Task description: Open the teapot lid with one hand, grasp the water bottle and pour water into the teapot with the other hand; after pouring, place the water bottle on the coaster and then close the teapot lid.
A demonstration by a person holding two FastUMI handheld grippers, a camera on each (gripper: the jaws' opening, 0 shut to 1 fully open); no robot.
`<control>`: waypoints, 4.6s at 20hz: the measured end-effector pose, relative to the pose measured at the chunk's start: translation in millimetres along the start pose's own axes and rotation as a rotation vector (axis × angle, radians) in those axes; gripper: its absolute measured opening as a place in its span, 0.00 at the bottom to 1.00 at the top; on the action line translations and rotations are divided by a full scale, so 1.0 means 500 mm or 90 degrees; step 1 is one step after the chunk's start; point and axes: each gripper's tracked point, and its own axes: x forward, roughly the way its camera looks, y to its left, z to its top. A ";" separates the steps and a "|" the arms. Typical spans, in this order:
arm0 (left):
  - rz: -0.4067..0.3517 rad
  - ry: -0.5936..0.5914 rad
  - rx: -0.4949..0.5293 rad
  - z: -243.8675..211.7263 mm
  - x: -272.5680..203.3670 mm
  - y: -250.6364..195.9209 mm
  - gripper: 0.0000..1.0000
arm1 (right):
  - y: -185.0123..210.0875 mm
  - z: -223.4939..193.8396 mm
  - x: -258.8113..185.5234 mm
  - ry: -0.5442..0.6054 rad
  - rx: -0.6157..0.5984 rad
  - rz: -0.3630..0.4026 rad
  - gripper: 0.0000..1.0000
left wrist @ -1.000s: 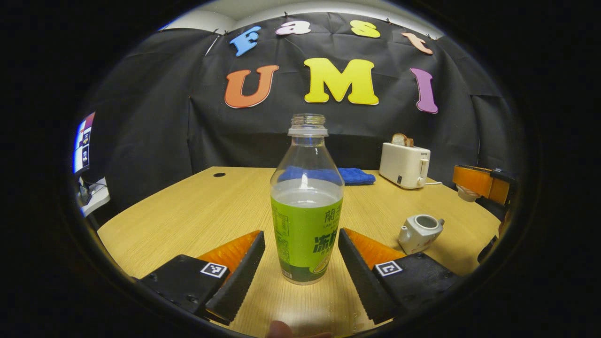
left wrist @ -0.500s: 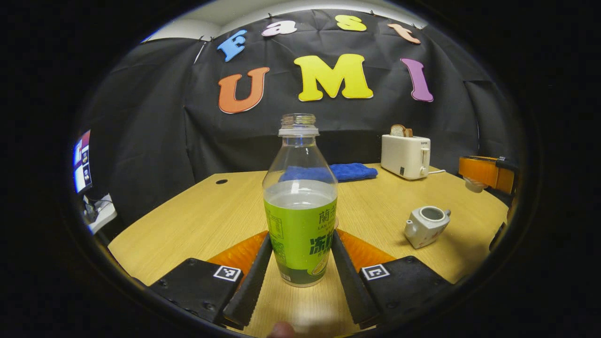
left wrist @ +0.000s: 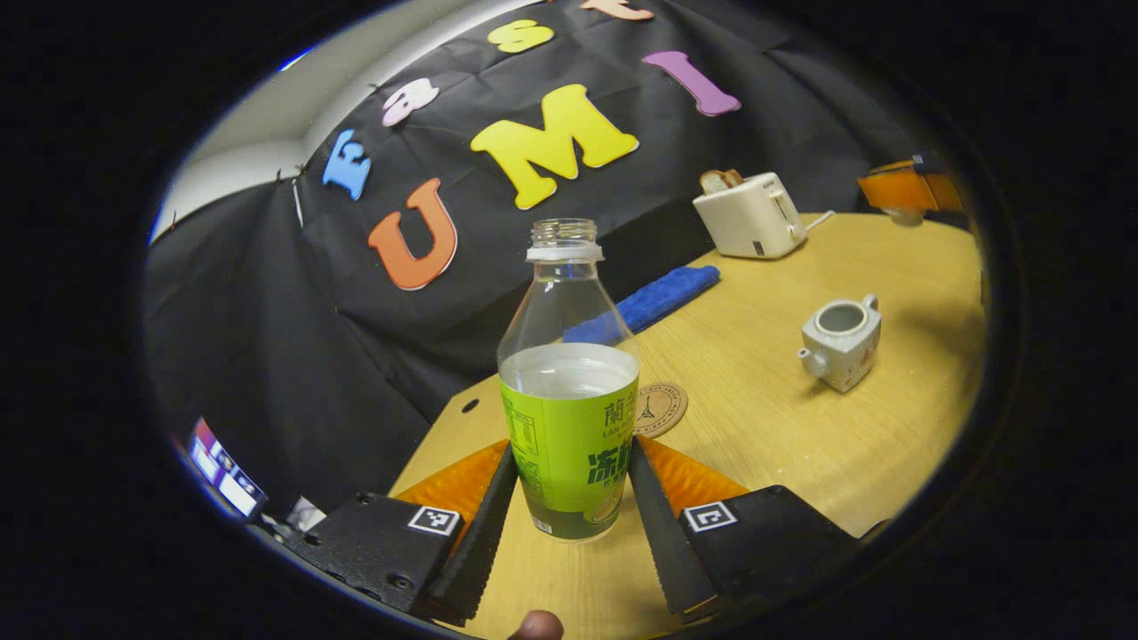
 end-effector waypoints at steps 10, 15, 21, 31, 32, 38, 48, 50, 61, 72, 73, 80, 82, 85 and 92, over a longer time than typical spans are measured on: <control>-0.014 0.037 0.301 0.023 0.013 -0.049 0.73 | -0.063 -0.027 -0.006 0.017 -0.014 -0.001 0.00; -0.041 0.040 0.414 0.035 0.031 -0.088 0.76 | -0.095 -0.036 -0.009 0.022 -0.015 -0.007 0.00; -0.048 0.033 0.562 0.070 0.038 -0.113 0.76 | -0.112 -0.054 -0.010 0.031 -0.013 -0.011 0.00; -0.049 0.059 0.689 0.102 0.051 -0.124 0.76 | -0.128 -0.055 -0.015 0.023 -0.012 -0.014 0.00; -0.043 0.059 0.706 0.109 0.051 -0.120 0.76 | -0.130 -0.059 -0.015 0.024 -0.009 -0.014 0.00; -0.036 0.065 0.782 0.127 0.060 -0.124 0.76 | -0.139 -0.063 -0.018 0.026 -0.004 -0.015 0.00; -0.018 0.053 0.864 0.156 0.061 -0.134 0.75 | -0.143 -0.068 -0.017 0.027 0.004 -0.010 0.00; -0.010 0.051 0.875 0.164 0.065 -0.131 0.75 | -0.143 -0.068 -0.016 0.025 0.005 -0.009 0.00; 0.030 0.030 0.930 0.196 0.063 -0.124 0.76 | -0.147 -0.069 -0.018 0.026 0.009 -0.007 0.00; 0.053 0.009 0.959 0.219 0.063 -0.124 0.75 | -0.154 -0.071 -0.020 0.022 0.012 -0.009 0.00; 0.053 0.007 0.960 0.219 0.062 -0.124 0.73 | -0.154 -0.071 -0.020 0.023 0.014 -0.008 0.00; 0.056 0.007 0.962 0.217 0.066 -0.123 0.76 | -0.151 -0.071 -0.019 0.023 0.015 -0.007 0.01; 0.055 0.004 0.961 0.218 0.067 -0.125 0.75 | -0.150 -0.070 -0.020 0.023 0.014 -0.007 0.00; 0.057 -0.012 0.945 0.219 0.070 -0.124 0.72 | -0.151 -0.069 -0.021 0.023 0.015 -0.010 0.00; 0.050 -0.039 0.822 0.187 0.077 -0.114 0.75 | -0.144 -0.048 -0.034 0.015 0.007 -0.018 0.00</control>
